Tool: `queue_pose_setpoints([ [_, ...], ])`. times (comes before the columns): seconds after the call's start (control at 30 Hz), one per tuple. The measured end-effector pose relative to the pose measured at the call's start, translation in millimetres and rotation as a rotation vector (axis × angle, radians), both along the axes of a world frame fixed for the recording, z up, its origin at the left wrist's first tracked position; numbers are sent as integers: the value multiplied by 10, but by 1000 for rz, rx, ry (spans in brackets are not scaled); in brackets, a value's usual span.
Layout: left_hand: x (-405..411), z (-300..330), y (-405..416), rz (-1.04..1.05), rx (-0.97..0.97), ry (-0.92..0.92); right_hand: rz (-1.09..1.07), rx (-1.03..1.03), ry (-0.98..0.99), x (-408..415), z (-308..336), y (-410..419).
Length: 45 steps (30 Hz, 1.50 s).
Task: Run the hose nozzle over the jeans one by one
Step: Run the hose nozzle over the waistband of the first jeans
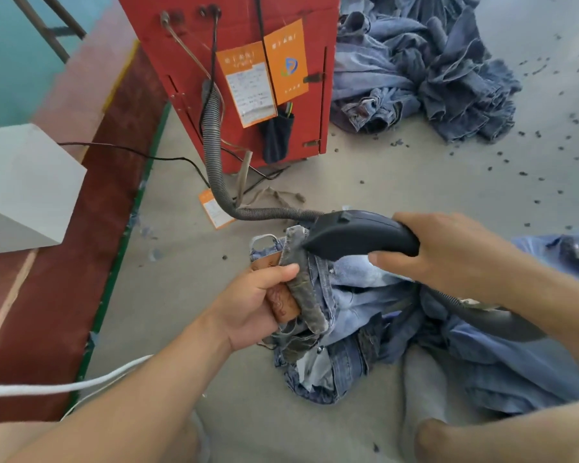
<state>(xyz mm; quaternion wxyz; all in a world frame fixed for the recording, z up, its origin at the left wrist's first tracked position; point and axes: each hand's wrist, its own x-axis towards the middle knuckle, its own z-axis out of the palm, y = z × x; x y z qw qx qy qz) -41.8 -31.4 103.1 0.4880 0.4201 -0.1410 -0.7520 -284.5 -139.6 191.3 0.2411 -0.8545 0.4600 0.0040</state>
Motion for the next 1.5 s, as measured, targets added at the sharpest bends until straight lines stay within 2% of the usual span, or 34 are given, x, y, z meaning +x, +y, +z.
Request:
queue_pose_setpoints([
  [0.07,-5,13,-6,30,25,-4,-88,-91,-24,11,-13,-45],
  [0.13,-33,22,-11,55,44,-3,-125,-89,-86,-83,27,-115],
  [0.2,-46,25,-17,77,56,17,-44,-2,-87,-194,121,-128],
  [0.3,-5,33,-19,55,51,50,107,39,39,-183,124,-5],
  [0.43,-39,12,49,-48,37,31,-58,-68,-85,18,1,-44],
  [0.5,-76,7,65,-59,29,31,-103,-54,-118,-12,59,-129],
  [0.6,-49,6,51,-29,27,29,-15,79,-106,-195,172,-154],
  [0.7,-16,-6,54,-25,36,43,77,96,-18,-153,113,-27],
  [0.83,-63,-37,97,-81,42,54,-66,-65,-115,69,20,-88],
  [0.9,-64,-23,73,-71,28,62,-81,-32,-153,-25,107,-164],
  [1.07,-7,15,9,24,47,60,102,93,12,-195,192,-60],
  [1.13,2,1,6,14,35,66,91,48,-29,-70,72,-14],
  [1.27,-8,-2,25,-10,14,31,-90,-103,-82,65,29,-91],
  [1.43,10,-27,8,6,18,-5,25,125,-17,-150,135,-86],
  [1.5,22,-37,7,9,19,-12,13,127,-24,-64,61,-59],
])
